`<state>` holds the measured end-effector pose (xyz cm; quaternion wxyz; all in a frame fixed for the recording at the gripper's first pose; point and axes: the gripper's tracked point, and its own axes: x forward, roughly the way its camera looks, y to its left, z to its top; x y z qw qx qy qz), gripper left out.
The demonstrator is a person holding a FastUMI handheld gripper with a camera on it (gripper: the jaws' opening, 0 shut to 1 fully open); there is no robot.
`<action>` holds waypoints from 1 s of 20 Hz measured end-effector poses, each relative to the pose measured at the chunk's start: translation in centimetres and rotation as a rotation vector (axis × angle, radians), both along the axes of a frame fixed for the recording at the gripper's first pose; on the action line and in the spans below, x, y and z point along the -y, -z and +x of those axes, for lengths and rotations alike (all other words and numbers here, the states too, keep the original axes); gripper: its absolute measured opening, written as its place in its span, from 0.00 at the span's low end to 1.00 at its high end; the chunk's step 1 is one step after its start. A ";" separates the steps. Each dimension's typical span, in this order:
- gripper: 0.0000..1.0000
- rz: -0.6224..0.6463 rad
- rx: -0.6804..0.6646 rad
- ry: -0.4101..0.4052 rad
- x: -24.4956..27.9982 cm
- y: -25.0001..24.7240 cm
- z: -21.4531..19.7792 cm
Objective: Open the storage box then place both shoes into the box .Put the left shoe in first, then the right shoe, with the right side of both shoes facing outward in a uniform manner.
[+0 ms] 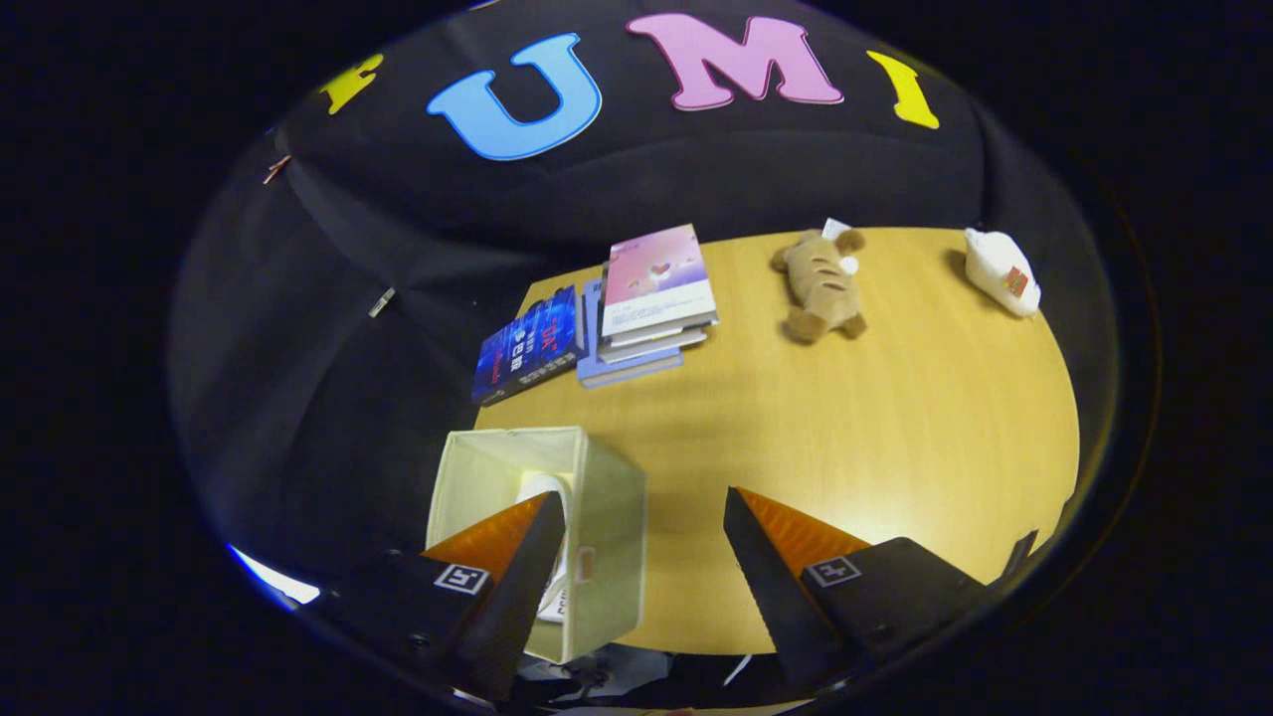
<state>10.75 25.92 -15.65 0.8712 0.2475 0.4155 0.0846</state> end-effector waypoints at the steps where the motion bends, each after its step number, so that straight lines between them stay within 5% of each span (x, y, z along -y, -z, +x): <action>1: 0.99 -0.037 0.037 0.011 1.6 -0.3 0.2; 14: 0.99 -0.279 0.422 0.199 14.8 -6.7 -0.8; 20: 0.99 -0.298 0.476 0.278 18.1 -8.3 -2.1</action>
